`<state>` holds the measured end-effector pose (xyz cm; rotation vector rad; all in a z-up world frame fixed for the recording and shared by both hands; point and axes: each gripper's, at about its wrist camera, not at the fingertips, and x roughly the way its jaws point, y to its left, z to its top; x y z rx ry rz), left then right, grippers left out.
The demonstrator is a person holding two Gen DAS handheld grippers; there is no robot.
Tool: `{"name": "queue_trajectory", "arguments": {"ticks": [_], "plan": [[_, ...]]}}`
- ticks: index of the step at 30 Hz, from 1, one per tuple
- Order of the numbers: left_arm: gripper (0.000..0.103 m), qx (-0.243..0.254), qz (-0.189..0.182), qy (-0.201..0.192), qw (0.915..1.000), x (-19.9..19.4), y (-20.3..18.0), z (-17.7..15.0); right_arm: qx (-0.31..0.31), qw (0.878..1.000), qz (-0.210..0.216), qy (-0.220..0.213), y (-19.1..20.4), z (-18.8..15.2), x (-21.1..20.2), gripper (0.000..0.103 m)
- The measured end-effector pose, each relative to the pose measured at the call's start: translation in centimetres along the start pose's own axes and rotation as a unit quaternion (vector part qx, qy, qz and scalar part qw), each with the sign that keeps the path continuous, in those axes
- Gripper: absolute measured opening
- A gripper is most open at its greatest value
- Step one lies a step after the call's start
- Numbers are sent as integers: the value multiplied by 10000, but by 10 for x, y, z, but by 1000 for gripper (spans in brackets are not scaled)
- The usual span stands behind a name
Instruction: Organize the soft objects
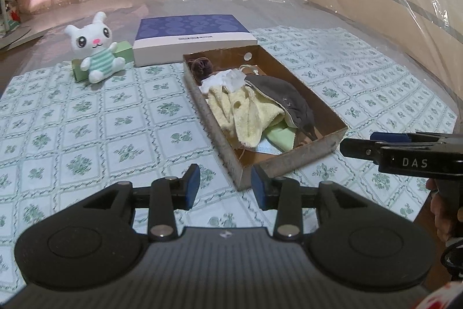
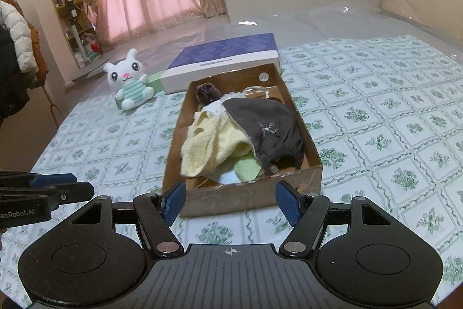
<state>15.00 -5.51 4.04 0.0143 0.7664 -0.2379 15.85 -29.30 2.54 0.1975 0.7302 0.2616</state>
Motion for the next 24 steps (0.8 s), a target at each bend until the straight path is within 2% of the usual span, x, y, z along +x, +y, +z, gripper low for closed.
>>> {"name": "queue_trajectory", "arguments": {"ticks": [12,24], "plan": [[37,-178,188,-32,9997,-51,9,-37,-209,9996,145,73,31,-24,-31,68],[37,-436,496,16,9978,-87,20,-82,-416,9977,455,278,67,-57,-43,68]]}}
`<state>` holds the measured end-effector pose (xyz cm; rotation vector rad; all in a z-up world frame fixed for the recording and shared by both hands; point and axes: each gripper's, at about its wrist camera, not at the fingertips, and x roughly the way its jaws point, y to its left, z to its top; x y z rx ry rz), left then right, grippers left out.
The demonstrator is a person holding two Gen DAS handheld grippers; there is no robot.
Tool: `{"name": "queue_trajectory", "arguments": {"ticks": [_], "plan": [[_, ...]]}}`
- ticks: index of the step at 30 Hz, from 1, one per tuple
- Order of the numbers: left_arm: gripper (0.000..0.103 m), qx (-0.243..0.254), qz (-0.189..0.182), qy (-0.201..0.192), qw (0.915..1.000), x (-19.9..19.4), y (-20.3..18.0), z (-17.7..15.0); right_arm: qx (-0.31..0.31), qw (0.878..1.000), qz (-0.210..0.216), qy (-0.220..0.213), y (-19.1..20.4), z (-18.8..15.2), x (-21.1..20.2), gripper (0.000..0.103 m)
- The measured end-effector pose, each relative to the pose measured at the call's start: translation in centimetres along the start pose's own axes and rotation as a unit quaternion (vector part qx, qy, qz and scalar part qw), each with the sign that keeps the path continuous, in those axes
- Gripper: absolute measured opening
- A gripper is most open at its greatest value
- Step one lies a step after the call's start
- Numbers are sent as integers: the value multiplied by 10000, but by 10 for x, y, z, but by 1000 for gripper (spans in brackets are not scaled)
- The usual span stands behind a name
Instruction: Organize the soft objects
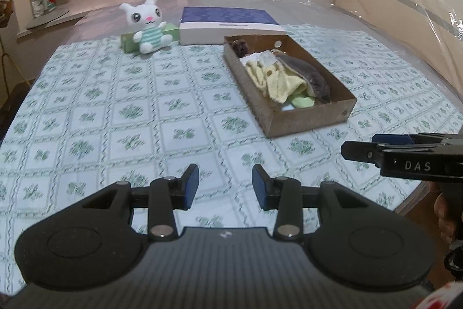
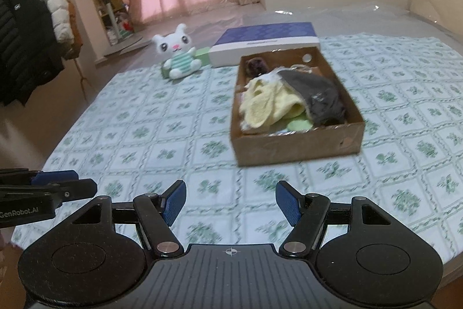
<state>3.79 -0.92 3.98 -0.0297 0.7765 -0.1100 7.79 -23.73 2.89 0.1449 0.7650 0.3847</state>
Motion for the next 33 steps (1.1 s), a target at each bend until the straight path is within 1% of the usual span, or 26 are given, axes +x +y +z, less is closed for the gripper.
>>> {"name": "queue_trajectory", "arguments": {"ticks": [8,14,23,33], "plan": [[37,-197,85,82,9997,-13,15,-29,-216,9994,185,198,27,-22,4,68],[37,-367,155,123,9991,-16,24,-44,-346,9984,269,364,42,-35,12,68],[38,-411,180,150,9989,-13,27,-52,-383,9976,357,452,52,-43,20,68],[38,-405,220,237,9987,-6,29,-54,-371,9966,418,601,52,-48,32,68]]}}
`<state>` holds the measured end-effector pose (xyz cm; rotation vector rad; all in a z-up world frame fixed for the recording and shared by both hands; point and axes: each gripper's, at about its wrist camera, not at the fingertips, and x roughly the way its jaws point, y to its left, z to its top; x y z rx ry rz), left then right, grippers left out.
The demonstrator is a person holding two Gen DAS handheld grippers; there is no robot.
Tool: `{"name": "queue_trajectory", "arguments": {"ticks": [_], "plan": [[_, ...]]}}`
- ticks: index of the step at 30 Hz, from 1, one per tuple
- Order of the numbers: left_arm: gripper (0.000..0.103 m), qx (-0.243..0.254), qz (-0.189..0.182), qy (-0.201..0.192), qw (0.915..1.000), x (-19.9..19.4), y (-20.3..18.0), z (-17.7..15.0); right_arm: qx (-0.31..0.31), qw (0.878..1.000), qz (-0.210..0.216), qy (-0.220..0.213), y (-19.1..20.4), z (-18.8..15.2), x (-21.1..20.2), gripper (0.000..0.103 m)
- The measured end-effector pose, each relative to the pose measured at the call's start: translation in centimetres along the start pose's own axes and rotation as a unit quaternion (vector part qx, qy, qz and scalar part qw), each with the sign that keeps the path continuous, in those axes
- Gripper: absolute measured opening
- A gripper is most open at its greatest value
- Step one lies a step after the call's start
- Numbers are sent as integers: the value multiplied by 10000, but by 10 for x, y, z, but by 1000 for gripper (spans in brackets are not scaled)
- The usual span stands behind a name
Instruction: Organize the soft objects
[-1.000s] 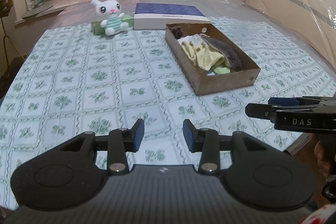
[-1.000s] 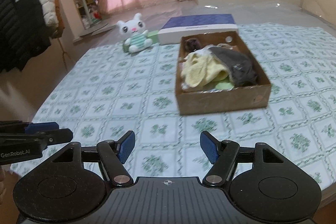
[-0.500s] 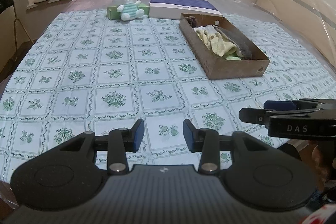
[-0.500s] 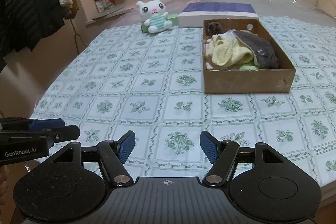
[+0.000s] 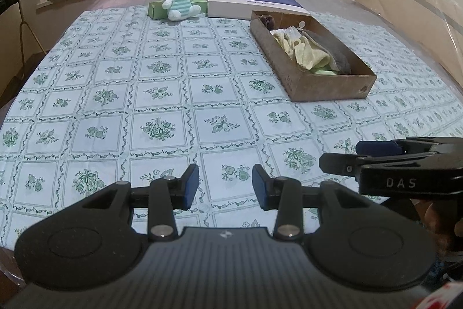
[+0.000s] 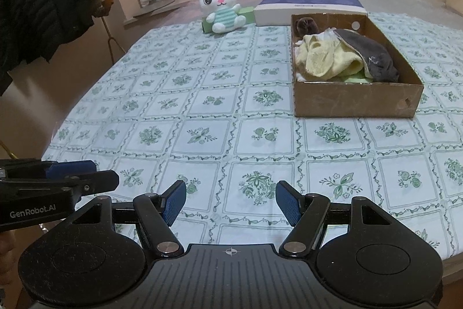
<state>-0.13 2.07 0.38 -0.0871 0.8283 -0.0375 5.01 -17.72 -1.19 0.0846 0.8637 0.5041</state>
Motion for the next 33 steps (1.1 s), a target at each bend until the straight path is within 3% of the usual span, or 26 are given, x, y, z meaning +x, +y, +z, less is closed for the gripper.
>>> {"name": "queue_trajectory", "arguments": {"ticks": [33], "plan": [[38,43,20,28,10000,7,-2,6,50,10000,17,17,-2,3,4,68]]}}
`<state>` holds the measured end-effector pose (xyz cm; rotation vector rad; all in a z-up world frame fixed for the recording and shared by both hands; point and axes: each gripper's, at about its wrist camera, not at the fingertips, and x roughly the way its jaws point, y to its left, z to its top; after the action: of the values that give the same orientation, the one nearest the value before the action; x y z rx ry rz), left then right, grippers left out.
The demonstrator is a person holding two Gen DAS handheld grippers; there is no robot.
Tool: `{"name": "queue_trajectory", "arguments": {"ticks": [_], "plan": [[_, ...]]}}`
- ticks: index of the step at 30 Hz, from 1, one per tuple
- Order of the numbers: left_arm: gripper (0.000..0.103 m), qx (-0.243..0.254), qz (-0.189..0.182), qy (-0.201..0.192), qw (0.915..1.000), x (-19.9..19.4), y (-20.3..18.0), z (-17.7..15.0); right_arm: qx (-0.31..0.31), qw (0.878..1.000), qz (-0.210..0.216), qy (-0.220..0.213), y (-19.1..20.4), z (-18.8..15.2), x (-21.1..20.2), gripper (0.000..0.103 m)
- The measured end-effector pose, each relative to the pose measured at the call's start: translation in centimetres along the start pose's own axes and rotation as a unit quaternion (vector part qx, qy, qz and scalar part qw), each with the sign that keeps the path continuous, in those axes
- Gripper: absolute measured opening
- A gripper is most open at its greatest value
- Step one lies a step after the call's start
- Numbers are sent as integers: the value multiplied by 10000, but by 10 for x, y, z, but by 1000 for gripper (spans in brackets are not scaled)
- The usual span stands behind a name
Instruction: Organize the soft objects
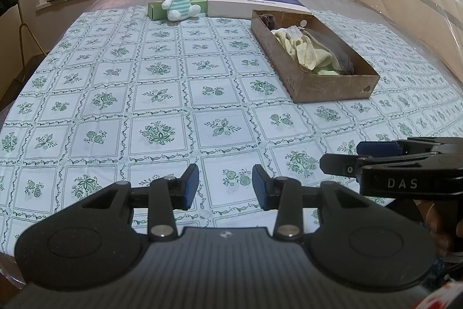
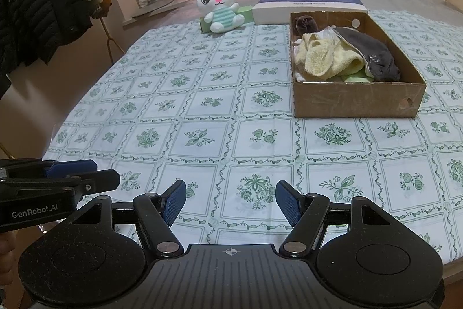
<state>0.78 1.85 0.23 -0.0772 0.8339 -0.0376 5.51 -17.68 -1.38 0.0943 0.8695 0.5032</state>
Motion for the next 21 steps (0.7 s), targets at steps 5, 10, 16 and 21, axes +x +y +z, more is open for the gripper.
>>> {"name": "queue_trajectory", "arguments": {"ticks": [5,10,16,21], "plan": [[38,-2,-2,-2,10000,0,1,0,0,10000,3,-5,0,0,0,68],[37,-3,-2,-4,10000,1,1,0,2,10000,0,1,0,0,0,68],[37,-5,11,-7,10000,1,1,-1,5,10000,4,-1,0,0,0,68],[38,-5,11,-6,10000,1,1,0,6,10000,4,1,0,1,0,68]]}}
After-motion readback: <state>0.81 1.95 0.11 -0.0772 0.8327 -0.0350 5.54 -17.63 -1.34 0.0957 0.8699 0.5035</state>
